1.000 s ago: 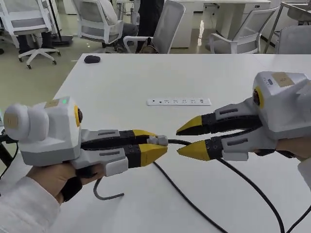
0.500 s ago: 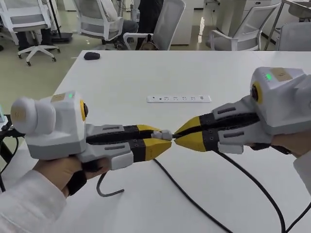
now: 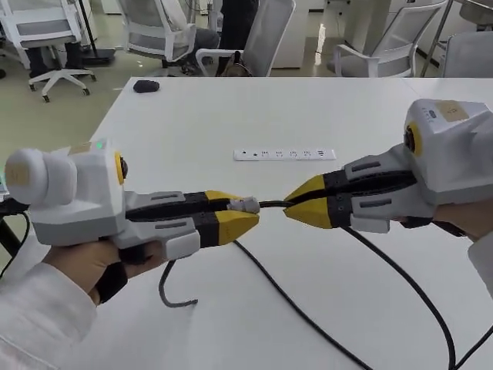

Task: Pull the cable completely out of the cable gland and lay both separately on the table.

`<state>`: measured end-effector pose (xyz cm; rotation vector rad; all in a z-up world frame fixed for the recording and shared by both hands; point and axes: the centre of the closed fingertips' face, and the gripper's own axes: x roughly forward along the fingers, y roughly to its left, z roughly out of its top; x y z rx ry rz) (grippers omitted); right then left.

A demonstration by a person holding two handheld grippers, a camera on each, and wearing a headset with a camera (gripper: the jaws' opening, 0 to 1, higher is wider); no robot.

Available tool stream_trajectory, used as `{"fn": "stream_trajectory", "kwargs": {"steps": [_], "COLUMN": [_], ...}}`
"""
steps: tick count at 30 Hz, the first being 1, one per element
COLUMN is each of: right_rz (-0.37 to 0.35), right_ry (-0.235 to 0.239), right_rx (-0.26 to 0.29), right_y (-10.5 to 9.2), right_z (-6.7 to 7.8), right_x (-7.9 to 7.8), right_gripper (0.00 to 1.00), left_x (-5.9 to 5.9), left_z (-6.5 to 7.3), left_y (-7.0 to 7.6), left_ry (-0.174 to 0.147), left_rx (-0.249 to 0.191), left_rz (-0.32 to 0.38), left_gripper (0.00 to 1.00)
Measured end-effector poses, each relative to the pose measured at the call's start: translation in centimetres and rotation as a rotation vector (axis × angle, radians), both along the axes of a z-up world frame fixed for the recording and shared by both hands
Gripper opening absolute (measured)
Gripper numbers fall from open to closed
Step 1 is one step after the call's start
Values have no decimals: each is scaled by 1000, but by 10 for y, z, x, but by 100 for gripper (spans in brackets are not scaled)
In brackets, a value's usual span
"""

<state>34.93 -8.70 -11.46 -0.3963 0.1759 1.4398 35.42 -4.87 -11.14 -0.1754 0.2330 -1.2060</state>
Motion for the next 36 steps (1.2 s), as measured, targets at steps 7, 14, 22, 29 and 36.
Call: {"fn": "stream_trajectory", "kwargs": {"steps": [7,14,22,29,36], "right_rz": [-21,-53,-83,-104,-119], "right_ry": [8,29,43,61,64], "right_rx": [-27,-67,-119,-115,-126], "right_y": [-10,-23,-35,-37,-37], "right_z": [-11,-28,-51,-58,-62], "right_x": [10,22,31,38,41], "right_gripper": [3,3,3,3,4], "left_x": [4,7,10,13,15], "left_z": [0,-3,-5,-5,-8], "left_y": [8,15,18,16,15], "left_ry": [4,15,28,33,36], "left_rx": [3,3,4,6,23], "left_rz": [25,50,66,75,92], "left_gripper": [17,17,17,17,17]}}
